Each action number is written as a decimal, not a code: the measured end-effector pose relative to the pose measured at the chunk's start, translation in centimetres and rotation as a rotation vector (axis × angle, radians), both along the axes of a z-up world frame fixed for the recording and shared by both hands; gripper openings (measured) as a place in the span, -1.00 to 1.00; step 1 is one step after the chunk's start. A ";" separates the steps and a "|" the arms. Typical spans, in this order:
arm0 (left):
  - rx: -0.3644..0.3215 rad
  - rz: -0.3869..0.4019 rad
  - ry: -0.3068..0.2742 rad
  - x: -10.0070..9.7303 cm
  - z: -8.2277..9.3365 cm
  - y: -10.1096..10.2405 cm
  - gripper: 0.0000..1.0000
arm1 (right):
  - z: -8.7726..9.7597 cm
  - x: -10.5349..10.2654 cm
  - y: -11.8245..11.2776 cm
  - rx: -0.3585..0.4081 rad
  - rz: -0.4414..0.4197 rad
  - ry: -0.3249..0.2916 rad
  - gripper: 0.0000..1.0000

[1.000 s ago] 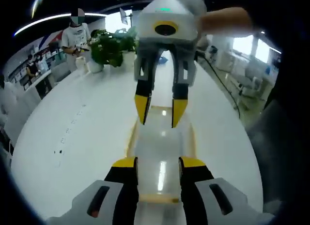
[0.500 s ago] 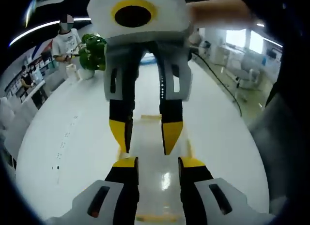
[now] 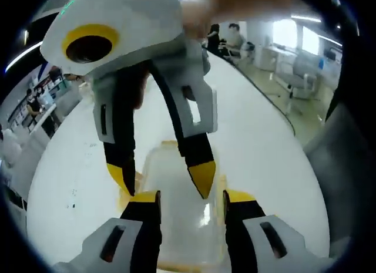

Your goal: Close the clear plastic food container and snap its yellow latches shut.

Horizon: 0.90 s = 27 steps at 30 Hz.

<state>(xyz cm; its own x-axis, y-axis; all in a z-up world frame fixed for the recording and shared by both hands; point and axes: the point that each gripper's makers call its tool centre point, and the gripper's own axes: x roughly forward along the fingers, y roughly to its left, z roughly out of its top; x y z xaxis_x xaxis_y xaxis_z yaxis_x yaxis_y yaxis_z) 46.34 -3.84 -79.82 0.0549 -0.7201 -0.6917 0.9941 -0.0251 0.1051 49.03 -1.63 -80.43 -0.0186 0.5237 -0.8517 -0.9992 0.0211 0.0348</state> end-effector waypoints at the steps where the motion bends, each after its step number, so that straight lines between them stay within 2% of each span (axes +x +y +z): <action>1: 0.013 -0.003 -0.008 -0.2 -0.2 0.1 -0.14 | 0.0 0.0 0.0 0.000 0.003 0.004 0.00; 4: 0.044 -0.012 -0.040 -0.5 -0.8 0.4 -0.06 | -0.2 0.3 0.0 0.000 0.001 0.020 0.08; 8: 0.052 0.009 -0.073 -0.6 -1.0 0.5 -0.01 | -0.6 0.7 0.1 -0.013 -0.001 0.045 0.16; 9: 0.065 0.011 -0.098 -0.4 -1.1 0.5 -0.01 | -0.7 0.7 0.1 -0.020 0.002 0.051 0.17; 10: 0.099 0.018 -0.172 0.2 -1.3 0.9 -0.02 | -0.9 0.5 0.0 -0.033 0.007 0.069 0.20; 11: 0.117 0.030 -0.207 0.5 -1.4 1.0 0.00 | -1.2 0.4 -0.2 -0.056 0.015 0.084 0.21; 12: 0.115 0.034 -0.196 0.1 -1.7 0.9 0.01 | -1.4 0.4 -0.3 -0.070 0.026 0.084 0.20; 16: 0.138 0.053 -0.260 0.0 -2.4 1.2 -0.01 | -1.7 0.5 0.0 -0.089 0.036 0.134 0.24; 20: 0.124 0.077 -0.253 0.2 -2.2 1.2 -0.04 | -2.1 0.2 0.0 -0.165 0.077 0.218 0.23; 26: 0.103 0.130 -0.263 0.5 -2.2 1.3 -0.11 | -2.4 0.5 0.6 -0.221 0.116 0.261 0.19; 27: 0.113 0.114 -0.268 0.5 -2.6 1.1 -0.11 | -2.4 0.5 0.7 -0.232 0.107 0.269 0.19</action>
